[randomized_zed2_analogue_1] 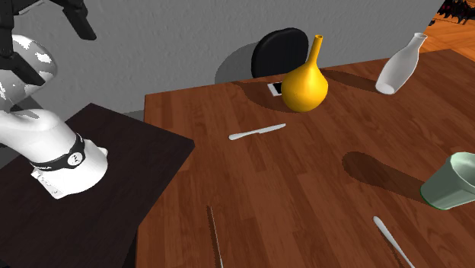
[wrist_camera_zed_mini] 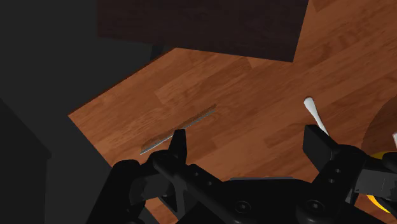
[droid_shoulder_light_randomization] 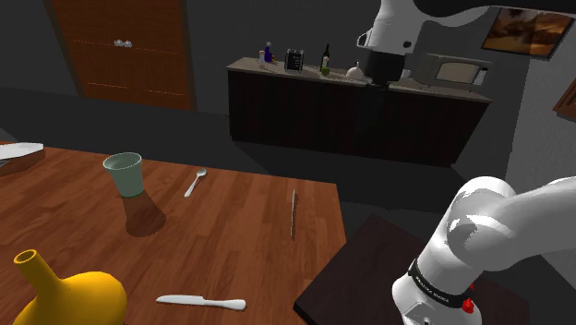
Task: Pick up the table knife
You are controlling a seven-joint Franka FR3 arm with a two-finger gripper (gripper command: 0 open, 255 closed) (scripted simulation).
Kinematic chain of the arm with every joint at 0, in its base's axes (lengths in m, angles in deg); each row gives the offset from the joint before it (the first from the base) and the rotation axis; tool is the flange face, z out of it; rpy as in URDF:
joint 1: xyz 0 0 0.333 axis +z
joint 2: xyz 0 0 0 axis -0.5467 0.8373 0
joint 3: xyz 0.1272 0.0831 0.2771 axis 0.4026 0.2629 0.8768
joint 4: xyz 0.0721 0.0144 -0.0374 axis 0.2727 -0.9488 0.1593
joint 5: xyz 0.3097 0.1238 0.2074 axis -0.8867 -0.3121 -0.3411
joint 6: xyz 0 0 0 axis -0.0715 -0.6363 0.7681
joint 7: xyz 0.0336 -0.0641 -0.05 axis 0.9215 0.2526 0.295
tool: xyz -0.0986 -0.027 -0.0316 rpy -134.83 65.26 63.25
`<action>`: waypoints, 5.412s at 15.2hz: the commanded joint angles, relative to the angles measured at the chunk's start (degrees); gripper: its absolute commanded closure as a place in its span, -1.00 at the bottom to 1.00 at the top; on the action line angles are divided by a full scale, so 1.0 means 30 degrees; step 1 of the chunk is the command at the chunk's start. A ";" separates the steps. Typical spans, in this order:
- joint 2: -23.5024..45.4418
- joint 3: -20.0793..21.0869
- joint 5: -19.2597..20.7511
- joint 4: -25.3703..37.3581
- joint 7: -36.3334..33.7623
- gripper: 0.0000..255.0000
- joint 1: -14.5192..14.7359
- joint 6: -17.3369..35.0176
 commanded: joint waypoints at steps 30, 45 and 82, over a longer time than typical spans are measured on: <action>1.4912 0.8102 0.0748 -0.1306 -0.4313 -1.00 0.3009 1.6809; 2.6384 0.6660 0.8991 0.5729 -1.0058 -1.00 0.7424 1.9866; 2.4941 0.7390 0.8095 0.5629 -0.9412 1.00 0.6948 1.8575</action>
